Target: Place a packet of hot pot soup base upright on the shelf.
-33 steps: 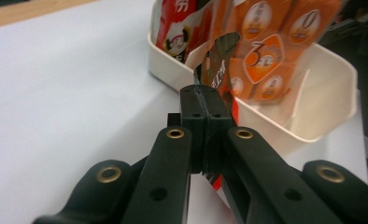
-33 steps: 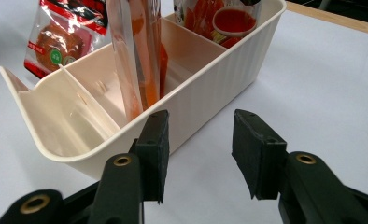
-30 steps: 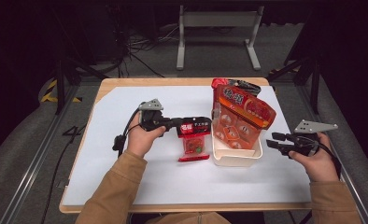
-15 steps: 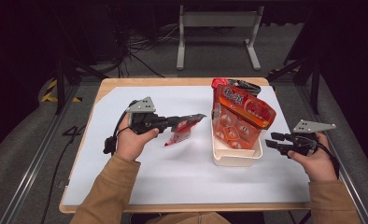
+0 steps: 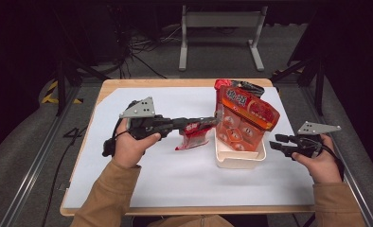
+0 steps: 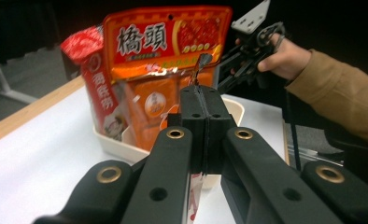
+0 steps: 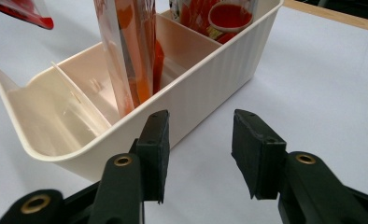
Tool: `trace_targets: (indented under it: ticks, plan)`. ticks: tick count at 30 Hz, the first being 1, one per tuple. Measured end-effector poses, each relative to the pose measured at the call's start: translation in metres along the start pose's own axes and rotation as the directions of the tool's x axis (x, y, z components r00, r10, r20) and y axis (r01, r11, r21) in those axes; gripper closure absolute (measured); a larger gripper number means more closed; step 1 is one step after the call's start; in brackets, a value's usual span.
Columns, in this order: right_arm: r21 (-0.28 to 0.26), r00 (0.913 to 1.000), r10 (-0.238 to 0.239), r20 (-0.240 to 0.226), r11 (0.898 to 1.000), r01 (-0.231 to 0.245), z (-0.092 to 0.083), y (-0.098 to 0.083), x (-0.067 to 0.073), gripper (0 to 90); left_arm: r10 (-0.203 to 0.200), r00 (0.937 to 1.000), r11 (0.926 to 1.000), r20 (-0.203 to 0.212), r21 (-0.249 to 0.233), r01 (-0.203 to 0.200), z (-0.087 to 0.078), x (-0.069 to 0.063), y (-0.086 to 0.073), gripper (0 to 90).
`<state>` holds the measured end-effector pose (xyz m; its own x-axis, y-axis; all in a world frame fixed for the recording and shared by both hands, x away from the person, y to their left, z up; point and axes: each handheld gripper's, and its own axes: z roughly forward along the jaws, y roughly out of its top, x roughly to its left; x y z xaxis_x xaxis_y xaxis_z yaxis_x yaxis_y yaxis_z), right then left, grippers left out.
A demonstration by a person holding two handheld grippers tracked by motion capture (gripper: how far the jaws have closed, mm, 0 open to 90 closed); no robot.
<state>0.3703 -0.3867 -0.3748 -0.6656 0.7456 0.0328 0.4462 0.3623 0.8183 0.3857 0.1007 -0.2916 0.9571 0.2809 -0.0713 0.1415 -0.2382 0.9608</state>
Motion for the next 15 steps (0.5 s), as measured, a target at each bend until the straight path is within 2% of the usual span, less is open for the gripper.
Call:
trace_targets:
  ticks: [9,10,15]
  plan:
    - [-0.006,1.0,0.001,-0.009,1.0,-0.001,0.0,0.001,0.001,56.8,0.024,0.999,0.9995,0.038,-0.021,-0.023,0.006,-0.011,0.011,90.0]
    - [-0.006,1.0,0.002,-0.009,1.0,-0.002,0.0,0.0,0.001,56.8,0.036,0.9984,0.999,0.043,-0.028,-0.035,0.009,-0.013,0.014,90.0]
    - [-0.017,0.9998,0.006,-0.019,1.0,-0.006,-0.001,0.001,0.001,56.9,0.052,0.9972,0.9982,0.054,-0.034,-0.05,0.014,-0.014,0.019,90.0]
